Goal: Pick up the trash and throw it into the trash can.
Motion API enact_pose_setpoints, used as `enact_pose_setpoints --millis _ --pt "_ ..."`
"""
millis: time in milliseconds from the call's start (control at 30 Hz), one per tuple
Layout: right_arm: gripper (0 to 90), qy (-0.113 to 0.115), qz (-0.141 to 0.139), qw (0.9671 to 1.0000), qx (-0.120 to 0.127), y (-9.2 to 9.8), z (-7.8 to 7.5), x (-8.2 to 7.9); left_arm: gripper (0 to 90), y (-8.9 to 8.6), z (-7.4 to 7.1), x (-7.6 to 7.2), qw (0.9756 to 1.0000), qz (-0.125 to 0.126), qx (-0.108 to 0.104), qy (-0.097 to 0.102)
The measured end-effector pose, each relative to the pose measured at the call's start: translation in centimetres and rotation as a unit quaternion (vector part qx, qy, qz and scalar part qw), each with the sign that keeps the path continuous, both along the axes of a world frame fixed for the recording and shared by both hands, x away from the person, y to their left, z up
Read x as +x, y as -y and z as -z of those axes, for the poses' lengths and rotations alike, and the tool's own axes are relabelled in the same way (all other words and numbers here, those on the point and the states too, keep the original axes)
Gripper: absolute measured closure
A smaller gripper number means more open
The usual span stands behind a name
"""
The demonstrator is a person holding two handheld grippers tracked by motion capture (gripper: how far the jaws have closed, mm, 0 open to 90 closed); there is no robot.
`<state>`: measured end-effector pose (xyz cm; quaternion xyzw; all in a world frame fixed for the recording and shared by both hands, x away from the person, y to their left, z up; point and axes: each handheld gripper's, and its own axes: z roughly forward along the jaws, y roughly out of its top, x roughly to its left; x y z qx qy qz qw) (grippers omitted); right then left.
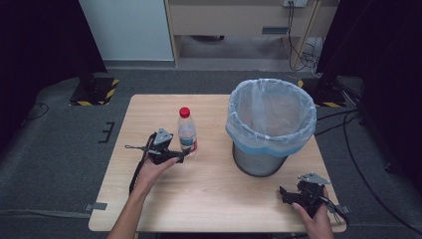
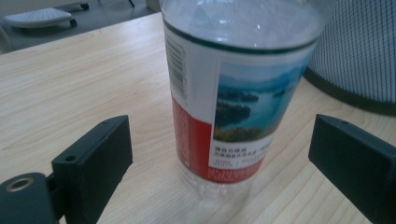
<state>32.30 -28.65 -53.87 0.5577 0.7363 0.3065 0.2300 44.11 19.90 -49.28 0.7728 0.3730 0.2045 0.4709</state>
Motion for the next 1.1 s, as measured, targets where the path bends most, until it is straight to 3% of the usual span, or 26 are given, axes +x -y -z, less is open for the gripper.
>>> enact_pose_setpoints --millis 100,367,467,567,600,700,967,1100 --pt "0.3 0.000 0.000 1.0000 0.000 0.0 0.0 0.0 7.7 0.2 0.1 0.3 0.9999 0.001 -0.011 0.014" --pt "0.3 0.000 0.000 1.0000 0.000 0.0 0.0 0.0 9.6 1.4 -0.2 1.3 0.9998 0.002 -0.005 0.019" --pt "0.3 0.000 0.000 1.0000 0.000 0.0 0.0 0.0 12.3 1.6 0.0 1.5 0.9997 -0.002 -0.014 0.021" --pt "0.3 0.000 0.000 1.0000 0.000 0.0 0.0 0.0 19.6 1.5 0.1 1.6 0.9996 -0.002 -0.013 0.025" --pt "0.3 0.000 0.000 1.0000 0.000 0.0 0.0 0.0 25.8 1.3 0.0 1.7 0.9993 0.001 -0.025 0.027" --pt "0.3 0.000 0.000 1.0000 0.000 0.0 0.0 0.0 28.0 1.3 -0.1 1.6 0.9992 0.003 -0.026 0.030" --pt "0.3 0.000 0.000 1.0000 0.000 0.0 0.0 0.0 28.4 1.1 -2.4 0.5 0.9981 0.021 -0.027 0.050" --pt "0.3 0.000 0.000 1.0000 0.000 0.0 0.0 0.0 28.4 1.4 -5.1 -0.4 0.9965 0.048 -0.014 0.067"
